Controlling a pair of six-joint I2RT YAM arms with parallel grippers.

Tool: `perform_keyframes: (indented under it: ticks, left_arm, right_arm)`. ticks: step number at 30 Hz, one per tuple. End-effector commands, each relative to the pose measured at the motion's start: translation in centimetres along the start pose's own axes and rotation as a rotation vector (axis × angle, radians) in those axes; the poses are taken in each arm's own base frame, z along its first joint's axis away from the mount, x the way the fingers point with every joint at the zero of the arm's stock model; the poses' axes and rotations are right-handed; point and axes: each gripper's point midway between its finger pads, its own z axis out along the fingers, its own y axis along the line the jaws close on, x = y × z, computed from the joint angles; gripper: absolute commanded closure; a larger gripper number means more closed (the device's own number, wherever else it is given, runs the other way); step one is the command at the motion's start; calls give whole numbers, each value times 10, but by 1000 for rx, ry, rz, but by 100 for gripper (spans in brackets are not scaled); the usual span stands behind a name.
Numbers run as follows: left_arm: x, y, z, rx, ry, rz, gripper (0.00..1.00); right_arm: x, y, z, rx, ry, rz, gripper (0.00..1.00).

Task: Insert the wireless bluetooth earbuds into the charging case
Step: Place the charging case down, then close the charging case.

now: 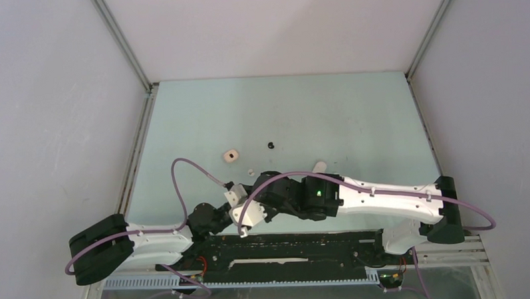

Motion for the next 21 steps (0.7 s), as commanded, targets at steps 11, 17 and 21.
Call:
perform_keyframes:
  ticks: [11, 17, 21]
  left_arm:
    - [-13, 1, -3, -9, -59, -14, 100]
    - [-14, 2, -5, -18, -64, -12, 100]
    - [-13, 4, -6, -24, -63, -11, 100]
  right_arm:
    - [2, -6, 9, 44, 31, -25, 100]
    - [2, -1, 12, 23, 34, -23, 100]
    - [1, 4, 13, 3, 27, -14, 100]
